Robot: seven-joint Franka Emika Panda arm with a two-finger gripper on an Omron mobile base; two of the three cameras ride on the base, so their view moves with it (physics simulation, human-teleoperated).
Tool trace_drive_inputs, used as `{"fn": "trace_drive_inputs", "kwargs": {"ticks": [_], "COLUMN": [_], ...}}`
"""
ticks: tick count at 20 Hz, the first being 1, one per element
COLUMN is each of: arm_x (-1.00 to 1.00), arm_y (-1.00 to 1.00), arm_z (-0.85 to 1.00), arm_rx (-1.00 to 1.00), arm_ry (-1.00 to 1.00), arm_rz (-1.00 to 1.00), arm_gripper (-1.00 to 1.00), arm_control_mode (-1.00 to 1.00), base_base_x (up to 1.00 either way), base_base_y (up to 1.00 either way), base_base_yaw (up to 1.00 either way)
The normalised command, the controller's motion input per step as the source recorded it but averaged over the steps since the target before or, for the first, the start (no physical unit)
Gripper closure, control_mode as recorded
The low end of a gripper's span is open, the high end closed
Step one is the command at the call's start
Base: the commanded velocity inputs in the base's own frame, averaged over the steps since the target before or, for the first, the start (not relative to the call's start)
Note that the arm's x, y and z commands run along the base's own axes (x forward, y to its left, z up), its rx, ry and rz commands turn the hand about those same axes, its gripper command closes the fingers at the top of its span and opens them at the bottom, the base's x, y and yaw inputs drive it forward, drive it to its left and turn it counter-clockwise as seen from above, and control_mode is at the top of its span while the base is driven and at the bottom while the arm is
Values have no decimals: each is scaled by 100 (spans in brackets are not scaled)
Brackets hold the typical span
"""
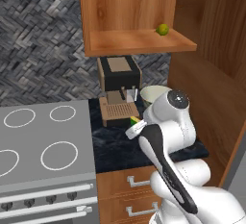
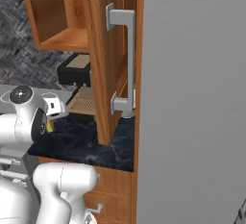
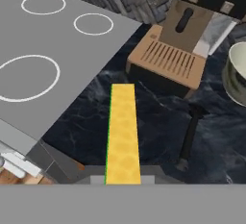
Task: Pick the dish brush and sponge from the cabinet and place them on the counter.
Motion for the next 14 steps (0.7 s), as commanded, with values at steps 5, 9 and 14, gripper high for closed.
{"fn": "trace_drive_inputs", "kwargs": {"ticks": [5,9,14], "arm_x": [8,20,21], "arm_y": [19,3,-9], "arm_z": [-21,-20,-17], "arm_rx": [10,8,16], "arm_ry": [10,7,4], "arm_rz": [0,0,0], "arm_gripper": [100,100,100], "arm_control_mode": [-100,-100,-100], "base_base_x": [0,0,0], "base_base_y": [0,0,0], "base_base_yaw": [0,0,0]}}
